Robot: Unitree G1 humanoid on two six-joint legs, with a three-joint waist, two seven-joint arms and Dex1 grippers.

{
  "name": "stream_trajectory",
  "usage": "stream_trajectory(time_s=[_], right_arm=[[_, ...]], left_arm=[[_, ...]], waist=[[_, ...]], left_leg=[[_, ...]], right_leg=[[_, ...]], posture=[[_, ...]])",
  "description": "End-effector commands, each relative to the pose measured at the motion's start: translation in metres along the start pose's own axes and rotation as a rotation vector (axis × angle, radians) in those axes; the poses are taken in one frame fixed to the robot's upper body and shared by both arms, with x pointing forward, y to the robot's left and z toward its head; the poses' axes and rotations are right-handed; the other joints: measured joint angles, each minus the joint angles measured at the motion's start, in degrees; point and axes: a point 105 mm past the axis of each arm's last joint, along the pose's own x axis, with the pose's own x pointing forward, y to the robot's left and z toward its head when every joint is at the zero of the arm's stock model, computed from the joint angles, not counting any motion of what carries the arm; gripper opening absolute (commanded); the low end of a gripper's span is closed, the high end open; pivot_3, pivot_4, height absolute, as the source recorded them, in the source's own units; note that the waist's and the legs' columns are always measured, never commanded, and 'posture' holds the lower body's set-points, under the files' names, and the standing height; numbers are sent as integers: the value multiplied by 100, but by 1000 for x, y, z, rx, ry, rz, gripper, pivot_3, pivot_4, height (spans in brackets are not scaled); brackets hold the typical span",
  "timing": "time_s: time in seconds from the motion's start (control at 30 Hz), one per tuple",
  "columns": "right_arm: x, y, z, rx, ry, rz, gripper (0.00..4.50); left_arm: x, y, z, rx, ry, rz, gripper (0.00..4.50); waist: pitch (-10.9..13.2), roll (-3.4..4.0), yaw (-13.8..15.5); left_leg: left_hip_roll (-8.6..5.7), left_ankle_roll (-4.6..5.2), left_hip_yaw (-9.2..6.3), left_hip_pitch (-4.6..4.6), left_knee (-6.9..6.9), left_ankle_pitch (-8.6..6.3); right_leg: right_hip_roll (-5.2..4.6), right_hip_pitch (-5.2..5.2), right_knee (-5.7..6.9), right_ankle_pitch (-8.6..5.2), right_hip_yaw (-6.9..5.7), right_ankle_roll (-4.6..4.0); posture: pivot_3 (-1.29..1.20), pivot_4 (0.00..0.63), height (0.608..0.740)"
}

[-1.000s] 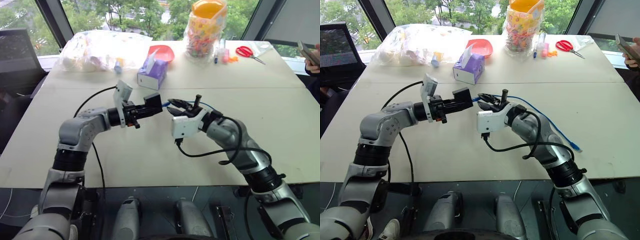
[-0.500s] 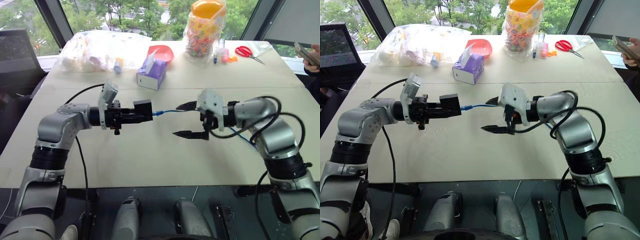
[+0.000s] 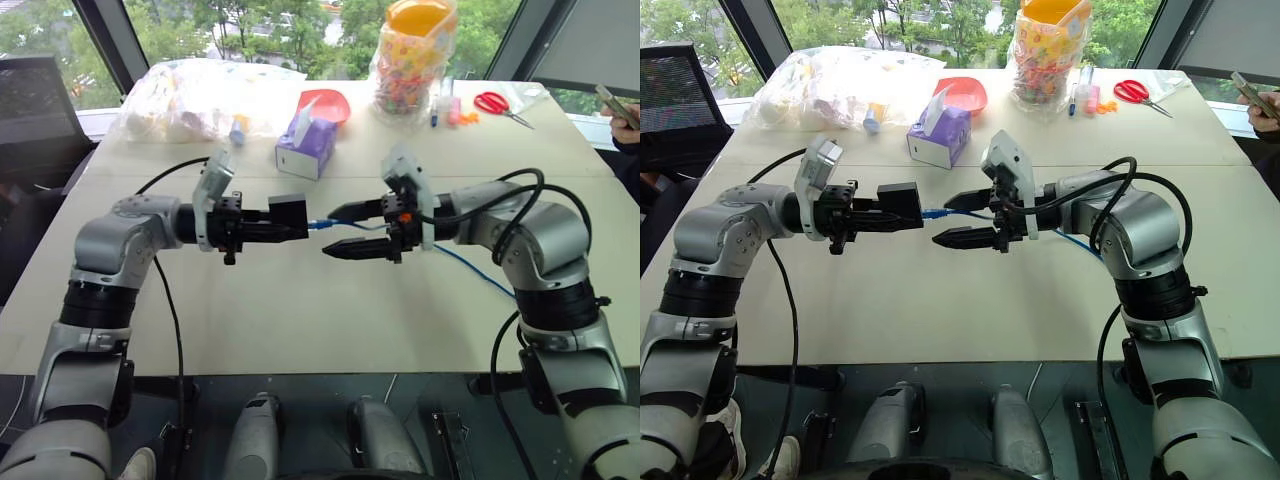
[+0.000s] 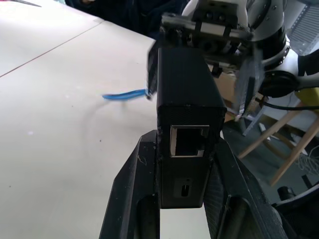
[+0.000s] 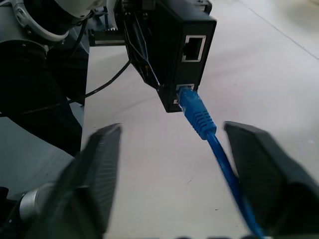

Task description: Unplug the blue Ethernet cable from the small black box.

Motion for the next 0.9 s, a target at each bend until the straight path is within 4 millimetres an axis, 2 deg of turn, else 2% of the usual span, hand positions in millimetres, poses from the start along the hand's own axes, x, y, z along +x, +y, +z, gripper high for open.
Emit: stream_trajectory(time_s=[0.03, 0.13, 0.2, 0.27, 0.9], right_arm=[[5, 7, 8, -10, -20, 42, 3182], [6, 7, 9, -1, -21, 45, 3182], [8, 7, 10, 2, -20, 51, 2590], [9, 7, 11, 2, -19, 50, 1767], [10, 5, 17, 14, -28, 57, 1767]], left_arm=[[1, -1, 12, 53, -19, -5, 525], [2, -2, 11, 54, -20, -7, 525], [3, -2, 10, 55, -18, -9, 525], [4, -3, 9, 58, -15, -10, 525], [8, -6, 0, 73, 13, -14, 525]], waist=[[0, 0, 1], [0, 0, 0], [0, 0, 1], [0, 0, 0], [0, 0, 0]], left_leg=[[0, 0, 0, 0, 0, 0], [0, 0, 0, 0, 0, 0], [0, 0, 0, 0, 0, 0], [0, 0, 0, 0, 0, 0], [0, 0, 0, 0, -1, 0]], right_leg=[[0, 0, 0, 0, 0, 0], [0, 0, 0, 0, 0, 0], [0, 0, 0, 0, 0, 1], [0, 0, 0, 0, 0, 1], [0, 0, 0, 0, 0, 0]], posture=[[0, 150, 735], [0, 150, 735], [0, 150, 735], [0, 150, 735], [0, 150, 735]])
